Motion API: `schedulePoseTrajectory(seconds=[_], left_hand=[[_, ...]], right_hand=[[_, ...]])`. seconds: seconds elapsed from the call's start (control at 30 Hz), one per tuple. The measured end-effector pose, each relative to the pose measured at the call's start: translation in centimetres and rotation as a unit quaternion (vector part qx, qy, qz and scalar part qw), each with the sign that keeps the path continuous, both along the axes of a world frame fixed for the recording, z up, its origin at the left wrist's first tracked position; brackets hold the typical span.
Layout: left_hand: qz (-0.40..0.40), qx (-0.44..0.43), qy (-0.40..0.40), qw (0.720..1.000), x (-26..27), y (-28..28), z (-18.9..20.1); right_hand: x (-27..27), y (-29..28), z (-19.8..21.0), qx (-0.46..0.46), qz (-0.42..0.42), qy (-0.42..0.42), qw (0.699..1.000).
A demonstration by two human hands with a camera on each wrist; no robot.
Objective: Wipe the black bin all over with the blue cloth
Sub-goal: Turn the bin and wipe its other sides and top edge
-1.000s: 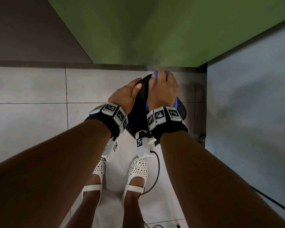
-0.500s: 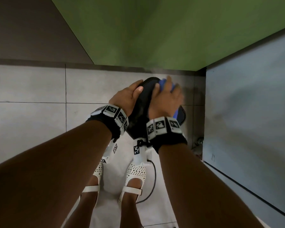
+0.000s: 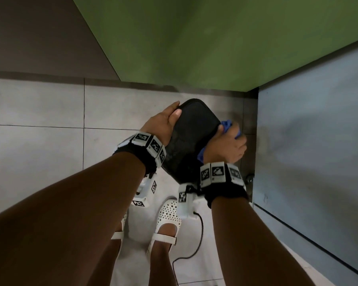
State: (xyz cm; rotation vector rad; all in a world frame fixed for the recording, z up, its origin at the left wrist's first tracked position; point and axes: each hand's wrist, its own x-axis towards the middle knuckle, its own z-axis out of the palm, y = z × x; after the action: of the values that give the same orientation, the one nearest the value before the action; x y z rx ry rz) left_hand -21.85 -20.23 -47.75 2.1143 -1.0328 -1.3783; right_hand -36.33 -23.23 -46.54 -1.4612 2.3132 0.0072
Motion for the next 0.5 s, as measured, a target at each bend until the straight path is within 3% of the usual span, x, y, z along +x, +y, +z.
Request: schedulePoseTrajectory(seconds=[0.07,0.2,0.3,0.33,0.37,0.43,0.5], left_hand=[[0.045,-0.004,0.017,0.999,-0.7,0.4,0.2],[0.189,-0.022,0.026,0.981,-3.0,3.2,1.0],[0.367,-0.016,0.156,0.917,-5.0,6.2,0.9],[0.411,-0.005,0.180,0.894,-5.4,7.0,1.0],[0.429,0.006,0.166,0.888,-5.4,7.5,1.0],[0.376,0.009,0.038,0.926,-4.2,7.3,1.4],[0.217,-0.005,-0.117,0.969,-2.2,5.3,2.0]], right_hand=[[0.2,-1.0,0.0,-0.012,0.037,0.003,0.999],[0.1,-2.9,0.6,-0.022,0.212,-0.032,0.977],[1.5,-3.7,0.6,-0.029,0.343,-0.084,0.935],[2.0,-3.8,0.5,-0.036,0.379,-0.100,0.919],[2.4,-3.8,0.4,-0.044,0.409,-0.111,0.905],[2.9,-3.8,0.3,-0.053,0.445,-0.121,0.886],[3.0,-3.6,0.0,-0.059,0.463,-0.123,0.876]])
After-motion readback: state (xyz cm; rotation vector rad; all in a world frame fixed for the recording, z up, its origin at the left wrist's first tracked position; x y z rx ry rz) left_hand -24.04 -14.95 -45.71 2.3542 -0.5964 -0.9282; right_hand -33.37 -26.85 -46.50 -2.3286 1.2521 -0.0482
